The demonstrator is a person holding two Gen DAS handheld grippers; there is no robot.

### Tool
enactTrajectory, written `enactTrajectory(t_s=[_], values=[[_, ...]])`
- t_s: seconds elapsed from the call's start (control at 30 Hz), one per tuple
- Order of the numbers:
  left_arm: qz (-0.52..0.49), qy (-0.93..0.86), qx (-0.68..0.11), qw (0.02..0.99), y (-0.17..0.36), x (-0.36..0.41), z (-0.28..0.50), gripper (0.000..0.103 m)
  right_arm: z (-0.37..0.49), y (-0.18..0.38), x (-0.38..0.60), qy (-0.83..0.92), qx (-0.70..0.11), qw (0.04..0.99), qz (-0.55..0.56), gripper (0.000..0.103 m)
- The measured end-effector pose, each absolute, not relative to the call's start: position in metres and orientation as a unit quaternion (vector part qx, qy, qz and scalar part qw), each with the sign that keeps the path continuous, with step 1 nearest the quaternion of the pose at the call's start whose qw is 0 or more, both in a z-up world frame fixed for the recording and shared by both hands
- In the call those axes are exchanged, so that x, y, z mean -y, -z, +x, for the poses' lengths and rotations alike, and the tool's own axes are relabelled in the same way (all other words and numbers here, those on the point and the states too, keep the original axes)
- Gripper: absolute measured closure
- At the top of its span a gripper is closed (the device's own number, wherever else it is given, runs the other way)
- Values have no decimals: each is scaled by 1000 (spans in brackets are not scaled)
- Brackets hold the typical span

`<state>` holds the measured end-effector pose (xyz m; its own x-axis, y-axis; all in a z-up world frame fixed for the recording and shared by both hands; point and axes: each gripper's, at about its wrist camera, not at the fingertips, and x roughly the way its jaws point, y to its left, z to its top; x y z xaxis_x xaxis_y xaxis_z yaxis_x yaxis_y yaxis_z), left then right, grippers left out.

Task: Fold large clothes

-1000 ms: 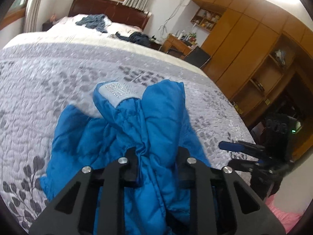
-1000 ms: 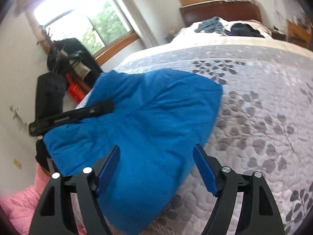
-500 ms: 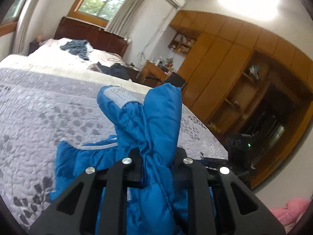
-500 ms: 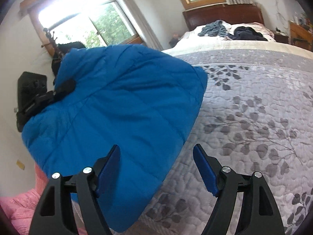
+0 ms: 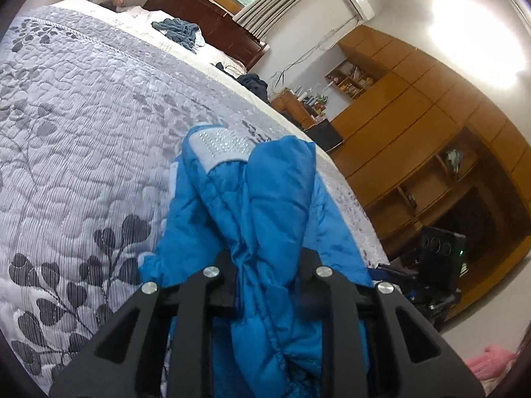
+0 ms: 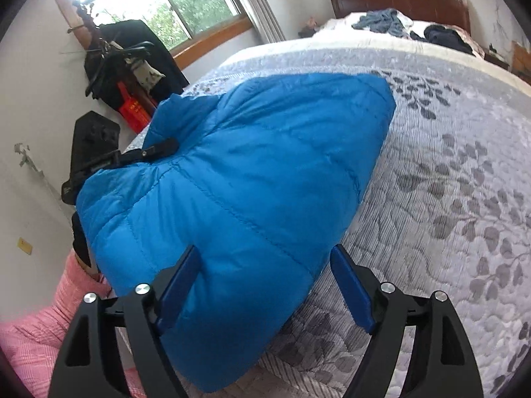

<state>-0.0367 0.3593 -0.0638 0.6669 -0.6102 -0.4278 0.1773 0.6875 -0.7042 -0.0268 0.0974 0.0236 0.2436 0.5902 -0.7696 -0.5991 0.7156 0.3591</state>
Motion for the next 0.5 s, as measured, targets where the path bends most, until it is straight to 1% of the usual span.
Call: enactTrajectory(t_s=[0.17,0.23,0.3,0.4,0.5], values=[[-323,229,-341,852,75,-360,-35,79,-25,-15,-96,-373,-504,779,11,22],[-323,223,-345,853,74,-361,-37,77,-24,-15,-96,-370,-506,779,10,22],[-315,207,-354,856,67,-361,-39,69,-28,-19,-96,-365,-505,782,4,22],[-290,176,-360,869,47,-361,-53,60,-29,-24,-95,-358,-503,787,-2,22],[-260,146,-352,887,25,-361,-75,58,-33,-28,-92,-351,-500,792,-9,22]])
